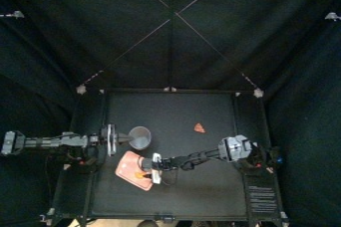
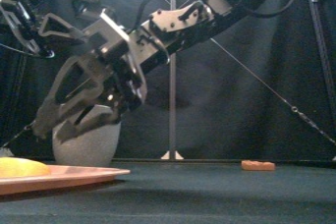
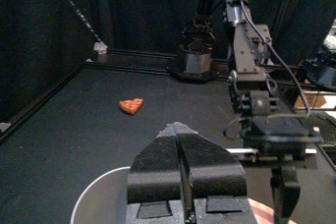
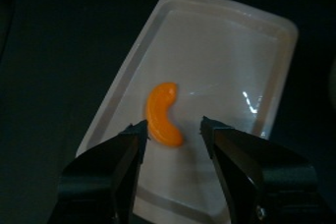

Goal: Pick the tangerine then place it on the pink plate
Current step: Drop tangerine on the pink plate and return to neutral

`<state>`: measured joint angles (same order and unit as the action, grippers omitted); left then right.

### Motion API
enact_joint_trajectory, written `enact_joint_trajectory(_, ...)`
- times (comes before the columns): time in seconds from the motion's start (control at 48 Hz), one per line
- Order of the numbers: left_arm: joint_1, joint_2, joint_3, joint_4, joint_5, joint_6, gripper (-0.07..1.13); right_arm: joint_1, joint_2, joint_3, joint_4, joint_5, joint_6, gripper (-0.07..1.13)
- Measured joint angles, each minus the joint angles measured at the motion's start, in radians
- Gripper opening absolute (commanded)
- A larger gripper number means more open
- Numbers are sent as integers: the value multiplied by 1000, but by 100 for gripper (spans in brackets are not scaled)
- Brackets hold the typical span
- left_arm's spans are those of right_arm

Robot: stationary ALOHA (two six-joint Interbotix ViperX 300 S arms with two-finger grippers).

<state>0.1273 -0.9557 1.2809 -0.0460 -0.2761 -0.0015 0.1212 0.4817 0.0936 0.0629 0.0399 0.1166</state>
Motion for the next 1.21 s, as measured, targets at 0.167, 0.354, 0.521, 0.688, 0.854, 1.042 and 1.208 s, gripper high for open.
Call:
enact_joint_trajectory(0.167,0,0,0,2,0,2,9,-6,-133,137,-21,-127,0,84)
enact_joint_trajectory(0.354,-2,0,0,0,0,0,9,-20,-291,351,-38,-316,-8,84)
enact_joint_trajectory(0.521,0,0,0,0,0,2,9,-43,-411,514,-40,-422,-2,84)
enact_joint_trajectory(0.688,0,0,3,0,0,2,9,-58,-517,629,-40,-463,-5,84)
enact_joint_trajectory(0.854,0,0,3,0,0,2,9,-83,-620,730,-48,-472,-6,84)
enact_joint_trajectory(1.042,0,0,3,0,0,2,9,-110,-726,813,-49,-480,-6,84)
enact_joint_trajectory(1.208,0,0,2,0,0,0,9,-132,-793,856,-49,-489,-6,84)
